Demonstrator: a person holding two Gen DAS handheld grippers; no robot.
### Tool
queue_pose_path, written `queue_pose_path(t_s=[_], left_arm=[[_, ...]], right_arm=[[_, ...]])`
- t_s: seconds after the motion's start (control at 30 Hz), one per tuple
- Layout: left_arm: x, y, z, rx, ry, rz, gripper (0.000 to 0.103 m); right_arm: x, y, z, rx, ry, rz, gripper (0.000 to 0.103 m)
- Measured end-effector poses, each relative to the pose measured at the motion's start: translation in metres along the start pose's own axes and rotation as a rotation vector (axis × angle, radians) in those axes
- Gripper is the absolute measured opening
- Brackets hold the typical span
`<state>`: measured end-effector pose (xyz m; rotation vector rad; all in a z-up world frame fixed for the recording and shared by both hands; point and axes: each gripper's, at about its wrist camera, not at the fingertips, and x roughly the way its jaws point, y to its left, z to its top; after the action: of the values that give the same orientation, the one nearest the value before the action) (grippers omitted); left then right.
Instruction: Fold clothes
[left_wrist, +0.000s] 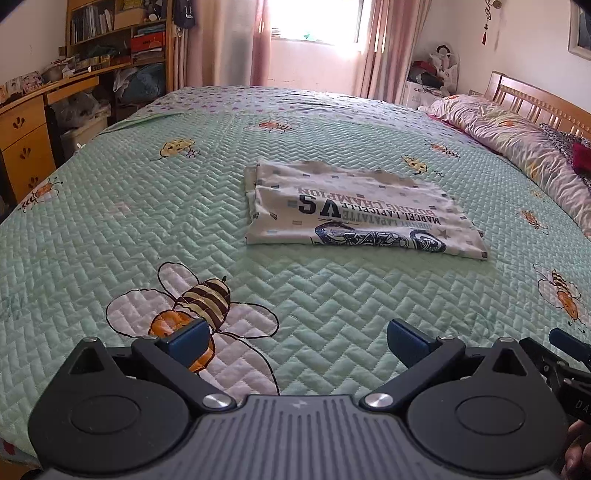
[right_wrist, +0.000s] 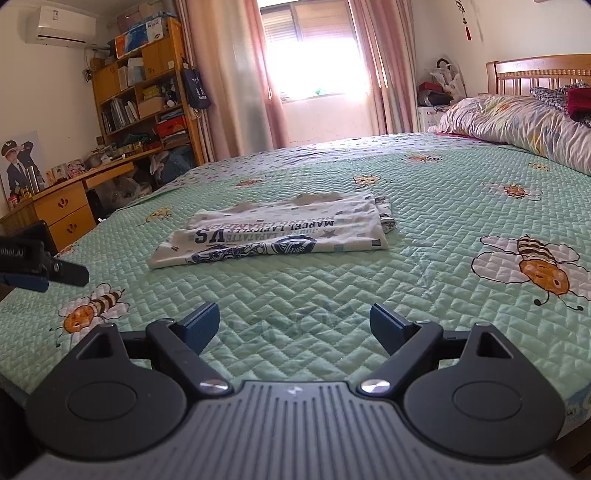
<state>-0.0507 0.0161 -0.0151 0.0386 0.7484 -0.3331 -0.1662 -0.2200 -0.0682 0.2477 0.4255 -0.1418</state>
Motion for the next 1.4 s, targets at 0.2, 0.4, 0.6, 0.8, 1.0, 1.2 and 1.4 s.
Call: queue_pose_path(t_s=[0.2,0.4,0.6,0.8,1.0,1.2,1.4], left_arm=[[0.020,-0.001,0.002,0.016,0.029,0.005,0.102],[0.027,-0.001,0.007,0.025,0.035,0.004,0.102],[0.024,0.000,0.009,0.026,0.031,0.008,0.102],[0.014,-0.002,0.011,0.032,0.014,0.012,0.102],[0.004,-0.004,0.013,0.039,-0.005,0.016,0.102],[0.000,-0.007,0.015,0.050,-0.012,0.019,0.102],[0.007,-0.007,0.013,0.049,0.005,0.017,0.102]], right_arm=[[0.019,-0.004,-0.003,0.014,0.036,-0.013,0.089],[0.026,0.001,-0.005,-0.007,0.048,-0.007,0.089],[0.027,0.002,-0.005,-0.025,0.059,-0.008,0.089],[0.022,0.005,-0.005,-0.034,0.056,-0.004,0.089],[0.015,0.006,-0.003,-0.034,0.041,-0.002,0.089],[0.010,0.006,0.002,-0.034,0.017,0.002,0.089],[0.012,0.005,0.010,-0.039,0.003,-0.002,0.089]])
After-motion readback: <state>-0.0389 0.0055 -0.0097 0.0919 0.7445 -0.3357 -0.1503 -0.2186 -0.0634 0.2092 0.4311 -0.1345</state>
